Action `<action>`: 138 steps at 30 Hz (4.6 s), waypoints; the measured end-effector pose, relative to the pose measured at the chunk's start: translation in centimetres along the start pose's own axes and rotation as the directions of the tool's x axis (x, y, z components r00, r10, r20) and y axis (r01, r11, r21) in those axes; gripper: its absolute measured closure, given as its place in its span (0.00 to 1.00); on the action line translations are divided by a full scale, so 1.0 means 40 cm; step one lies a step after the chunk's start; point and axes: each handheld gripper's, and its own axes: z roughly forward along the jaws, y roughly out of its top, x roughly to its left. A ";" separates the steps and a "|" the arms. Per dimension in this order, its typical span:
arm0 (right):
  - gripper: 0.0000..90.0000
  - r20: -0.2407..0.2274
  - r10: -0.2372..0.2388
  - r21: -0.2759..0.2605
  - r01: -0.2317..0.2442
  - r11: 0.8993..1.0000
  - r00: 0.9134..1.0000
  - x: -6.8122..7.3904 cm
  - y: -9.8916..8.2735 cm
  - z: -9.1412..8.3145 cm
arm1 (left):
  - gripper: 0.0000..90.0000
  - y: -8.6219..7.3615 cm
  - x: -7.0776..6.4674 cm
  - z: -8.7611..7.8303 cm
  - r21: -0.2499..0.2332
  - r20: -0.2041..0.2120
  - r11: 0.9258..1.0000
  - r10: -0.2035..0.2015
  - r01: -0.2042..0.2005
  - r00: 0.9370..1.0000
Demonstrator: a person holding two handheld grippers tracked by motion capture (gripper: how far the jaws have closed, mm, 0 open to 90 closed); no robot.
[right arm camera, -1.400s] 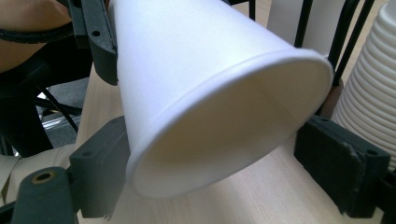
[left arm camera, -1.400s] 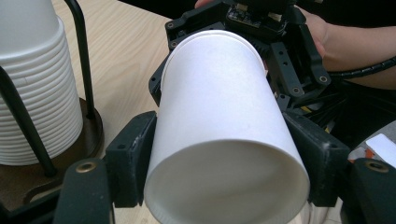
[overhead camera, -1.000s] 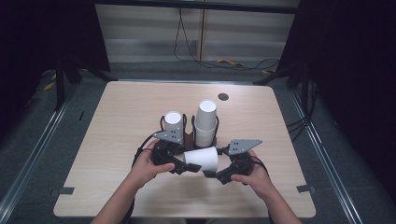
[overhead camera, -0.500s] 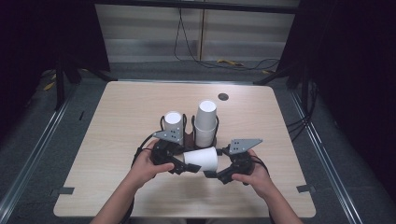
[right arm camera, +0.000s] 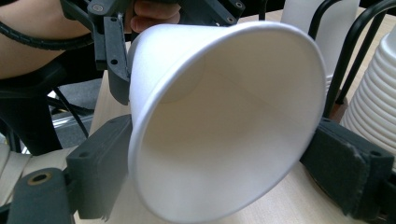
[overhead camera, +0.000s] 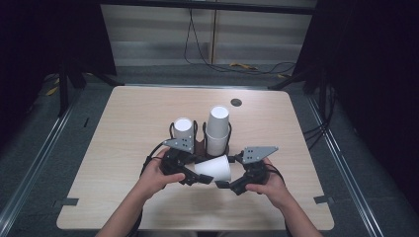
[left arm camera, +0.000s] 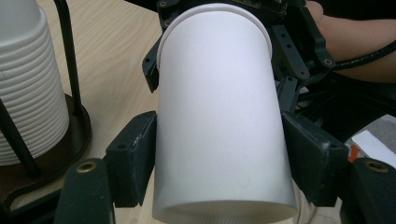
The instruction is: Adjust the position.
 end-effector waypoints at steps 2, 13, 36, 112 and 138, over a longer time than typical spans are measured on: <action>0.15 0.002 0.003 0.002 -0.003 1.000 1.000 0.000 0.001 -0.001 | 0.35 0.000 0.001 -0.001 0.000 0.001 1.000 0.000 0.000 1.000; 0.21 -0.009 -0.001 0.010 0.001 1.000 1.000 -0.004 0.000 -0.009 | 0.32 -0.004 0.008 -0.004 0.003 -0.005 1.000 -0.016 0.016 1.000; 0.15 -0.019 0.013 -0.001 -0.013 1.000 1.000 -0.007 -0.002 -0.003 | 0.34 -0.003 0.007 -0.001 0.019 0.014 1.000 0.001 -0.002 1.000; 0.27 0.012 -0.033 0.116 0.032 0.993 0.999 -0.008 -0.002 -0.024 | 0.18 0.002 -0.004 0.009 0.276 -0.149 0.958 0.123 -0.078 0.981; 0.26 -0.014 -0.055 0.146 0.057 0.988 0.998 0.004 0.011 -0.006 | 0.28 0.004 -0.018 0.035 0.290 -0.110 0.951 0.146 -0.108 0.983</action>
